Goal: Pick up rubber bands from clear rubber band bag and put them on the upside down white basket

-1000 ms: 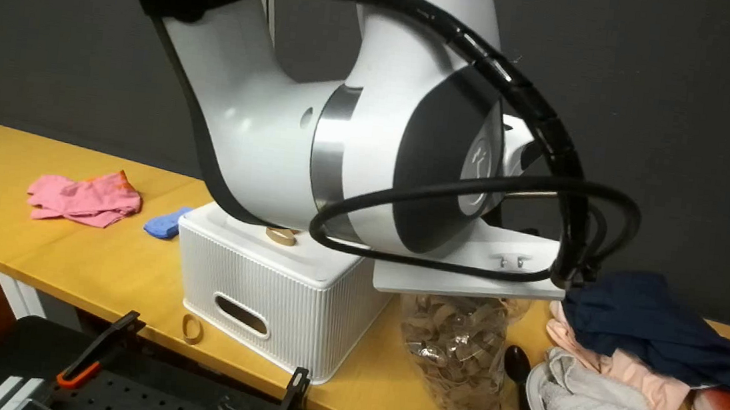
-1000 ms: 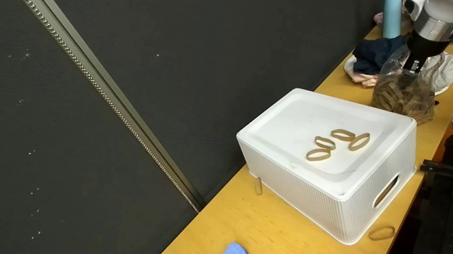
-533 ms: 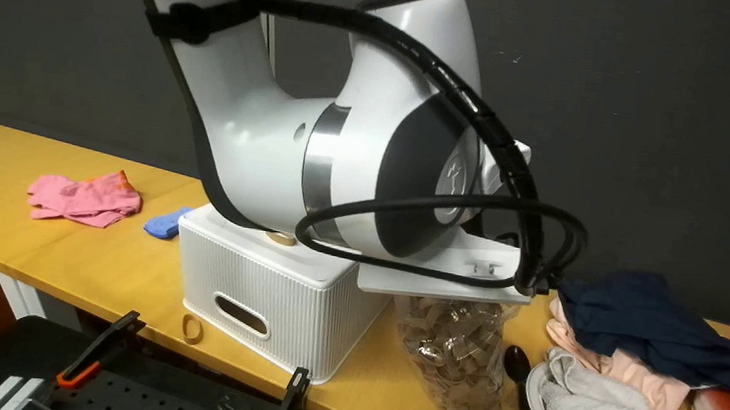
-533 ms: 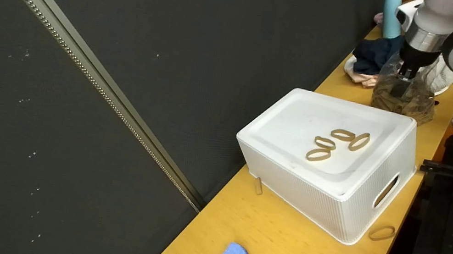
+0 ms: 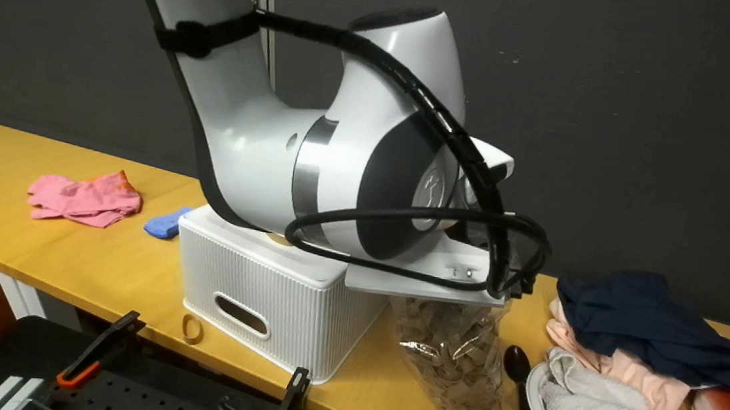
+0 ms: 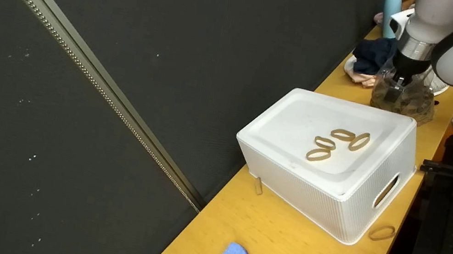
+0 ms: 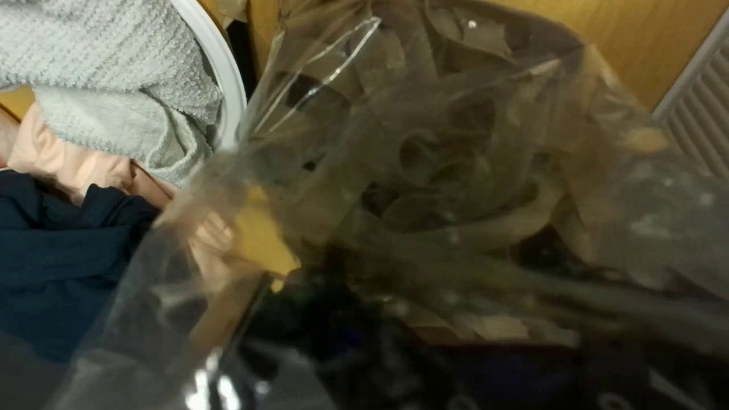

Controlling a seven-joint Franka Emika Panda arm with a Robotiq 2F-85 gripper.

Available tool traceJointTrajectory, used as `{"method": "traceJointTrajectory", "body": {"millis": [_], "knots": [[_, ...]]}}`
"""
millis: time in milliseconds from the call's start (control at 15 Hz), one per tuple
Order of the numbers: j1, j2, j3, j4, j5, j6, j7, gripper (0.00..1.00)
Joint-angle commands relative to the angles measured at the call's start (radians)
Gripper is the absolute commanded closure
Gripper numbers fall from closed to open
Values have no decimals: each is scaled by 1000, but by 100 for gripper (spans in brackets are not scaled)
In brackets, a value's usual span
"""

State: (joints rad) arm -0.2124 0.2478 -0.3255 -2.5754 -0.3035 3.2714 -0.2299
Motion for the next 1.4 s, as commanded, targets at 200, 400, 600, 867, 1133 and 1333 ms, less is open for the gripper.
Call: {"method": "traceJointTrajectory", "body": {"millis": [200, 400, 600, 867, 1133, 1333], "knots": [[-81, 35, 54, -21, 22, 88, -20, 57], [-90, 17, 45, -33, 19, 98, -25, 82], [-80, -15, 32, -35, 20, 80, -34, 100], [-68, -90, 26, -46, 20, 34, -38, 99], [-70, -189, 22, -85, 15, -19, -48, 99], [-70, -256, 27, -109, 17, -71, -47, 99]]}}
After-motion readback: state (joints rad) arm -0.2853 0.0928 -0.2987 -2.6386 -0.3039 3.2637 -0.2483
